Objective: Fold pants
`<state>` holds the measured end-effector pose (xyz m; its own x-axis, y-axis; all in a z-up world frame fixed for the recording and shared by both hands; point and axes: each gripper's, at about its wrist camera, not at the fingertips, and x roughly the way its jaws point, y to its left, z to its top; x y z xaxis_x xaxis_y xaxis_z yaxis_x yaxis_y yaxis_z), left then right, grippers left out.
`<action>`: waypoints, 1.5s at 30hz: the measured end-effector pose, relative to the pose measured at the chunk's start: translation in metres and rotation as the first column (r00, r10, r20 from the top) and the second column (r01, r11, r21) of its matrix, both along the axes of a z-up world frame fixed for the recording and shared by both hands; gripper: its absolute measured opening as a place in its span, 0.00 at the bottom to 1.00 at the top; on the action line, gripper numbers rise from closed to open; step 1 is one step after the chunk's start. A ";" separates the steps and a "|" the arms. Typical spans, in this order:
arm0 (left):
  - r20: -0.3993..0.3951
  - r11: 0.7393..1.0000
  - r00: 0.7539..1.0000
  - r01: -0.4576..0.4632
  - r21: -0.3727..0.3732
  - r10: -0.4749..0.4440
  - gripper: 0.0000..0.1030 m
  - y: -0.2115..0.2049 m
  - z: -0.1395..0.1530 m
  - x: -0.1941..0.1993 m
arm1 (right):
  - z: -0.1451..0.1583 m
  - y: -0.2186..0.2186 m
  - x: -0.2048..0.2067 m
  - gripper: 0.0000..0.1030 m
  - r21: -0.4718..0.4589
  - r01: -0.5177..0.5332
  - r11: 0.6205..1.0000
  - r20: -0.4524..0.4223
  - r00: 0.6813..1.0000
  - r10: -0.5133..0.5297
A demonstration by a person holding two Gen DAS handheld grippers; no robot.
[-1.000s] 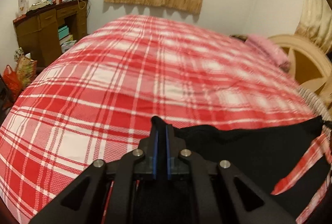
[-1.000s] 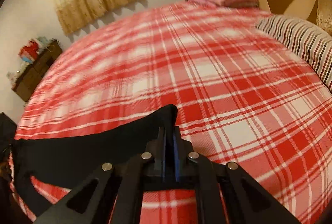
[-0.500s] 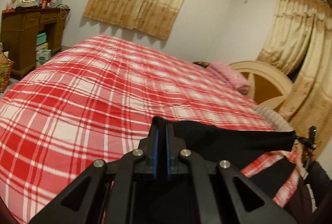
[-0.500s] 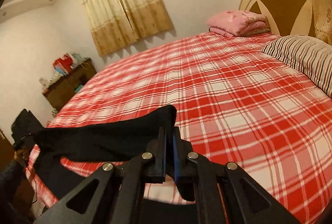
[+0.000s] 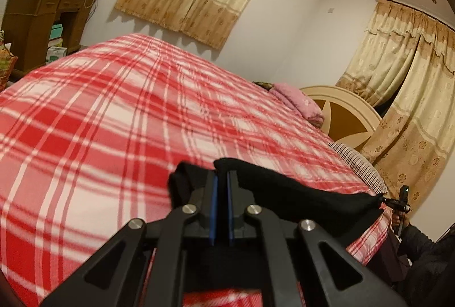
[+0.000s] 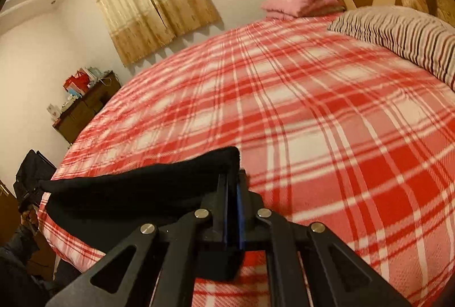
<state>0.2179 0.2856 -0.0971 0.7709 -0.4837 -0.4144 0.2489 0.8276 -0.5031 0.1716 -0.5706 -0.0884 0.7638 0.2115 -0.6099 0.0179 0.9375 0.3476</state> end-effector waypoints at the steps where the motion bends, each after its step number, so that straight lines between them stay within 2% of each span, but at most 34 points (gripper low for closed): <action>1: -0.008 1.000 1.000 0.001 0.000 -0.001 0.05 0.001 -0.002 -0.001 | -0.003 -0.001 -0.001 0.05 -0.001 -0.002 1.000 -0.009 1.000 0.002; 7: -0.038 1.000 0.999 -0.006 0.010 0.006 0.05 0.009 -0.013 -0.011 | -0.011 0.004 -0.006 0.05 -0.041 -0.029 0.999 -0.071 0.997 0.026; 12: -0.047 0.999 0.998 -0.032 0.007 0.032 0.05 0.022 -0.023 -0.019 | -0.013 -0.001 -0.017 0.05 -0.075 -0.011 0.997 -0.111 0.994 0.003; 14: -0.054 0.999 0.998 -0.037 0.022 0.038 0.05 0.022 -0.025 -0.020 | -0.014 -0.005 -0.024 0.06 -0.099 0.022 0.995 -0.136 0.990 -0.035; 16: -0.060 0.998 0.997 -0.045 0.034 0.047 0.05 0.024 -0.026 -0.022 | -0.010 -0.011 -0.035 0.06 -0.143 0.071 0.987 -0.126 0.988 -0.089; 19: -0.055 0.996 0.996 -0.067 0.066 0.071 0.05 0.026 -0.023 -0.026 | 0.005 -0.021 -0.055 0.09 -0.147 0.136 0.980 -0.093 0.984 -0.150; 20: -0.057 0.995 0.995 -0.075 0.072 0.080 0.05 0.028 -0.022 -0.028 | 0.009 -0.023 -0.060 0.21 -0.150 0.147 0.978 -0.081 0.984 -0.160; 21: -0.060 0.993 0.994 -0.087 0.075 0.091 0.05 0.031 -0.021 -0.030 | 0.015 -0.023 -0.065 0.50 -0.149 0.154 0.977 -0.068 0.984 -0.166; 22: -0.062 0.992 0.992 -0.103 0.076 0.108 0.05 0.034 -0.019 -0.032 | 0.021 -0.021 -0.067 0.66 -0.143 0.160 0.977 -0.061 0.984 -0.170; 23: -0.060 0.992 0.992 -0.107 0.071 0.111 0.05 0.035 -0.018 -0.035 | 0.027 -0.017 -0.068 0.75 -0.119 0.166 0.979 -0.048 0.984 -0.173; 25: -0.064 0.988 0.990 -0.117 0.099 0.124 0.06 0.028 -0.012 -0.036 | 0.039 0.001 -0.067 0.75 -0.102 0.148 0.984 -0.015 0.989 -0.150; 27: -0.071 0.991 0.993 -0.091 0.098 0.098 0.06 0.018 -0.007 -0.033 | 0.049 0.039 -0.055 0.75 -0.163 0.102 0.981 0.003 0.995 -0.103; 29: -0.075 0.986 0.993 -0.074 0.153 0.086 0.07 -0.002 -0.003 -0.025 | 0.054 0.090 -0.034 0.75 -0.227 0.008 0.974 -0.003 1.000 -0.009; 32: -0.122 0.979 0.988 -0.066 0.190 0.091 0.08 -0.020 -0.006 -0.008 | 0.050 0.181 -0.004 0.75 -0.346 -0.153 0.926 -0.030 0.988 0.152; 35: -0.147 0.977 0.984 -0.074 0.200 0.104 0.12 -0.029 -0.011 0.001 | 0.037 0.269 0.015 0.75 -0.391 -0.308 0.867 -0.060 0.949 0.310; 36: -0.145 0.976 0.984 -0.075 0.205 0.106 0.19 -0.033 -0.011 0.001 | 0.029 0.302 0.020 0.75 -0.387 -0.378 0.841 -0.079 0.922 0.378; 38: -0.133 0.975 0.985 -0.084 0.207 0.114 0.39 -0.039 -0.009 -0.002 | 0.013 0.347 0.024 0.75 -0.398 -0.463 0.792 -0.110 0.881 0.460; 39: -0.129 0.973 0.984 -0.097 0.210 0.126 0.59 -0.042 -0.007 -0.002 | 0.003 0.374 0.025 0.75 -0.414 -0.505 0.757 -0.124 0.855 0.503; 40: -0.118 0.972 0.983 -0.113 0.207 0.139 0.67 -0.043 -0.006 -0.004 | -0.005 0.392 0.025 0.75 -0.427 -0.531 0.732 -0.135 0.838 0.529; 43: -0.094 0.973 0.985 -0.121 0.194 0.141 0.67 -0.045 -0.001 -0.006 | -0.026 0.437 0.022 0.75 -0.477 -0.593 0.649 -0.158 0.784 0.601; 45: -0.101 0.971 0.986 -0.113 0.209 0.136 0.67 -0.048 0.001 -0.004 | -0.037 0.458 0.020 0.74 -0.521 -0.608 0.599 -0.170 0.762 0.625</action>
<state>0.2136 0.2373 -0.0966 0.7619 -0.2845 -0.5819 0.0884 0.9357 -0.3416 0.1913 -0.1124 -0.1249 0.5899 0.2990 -0.7501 -0.6338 0.7469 -0.2008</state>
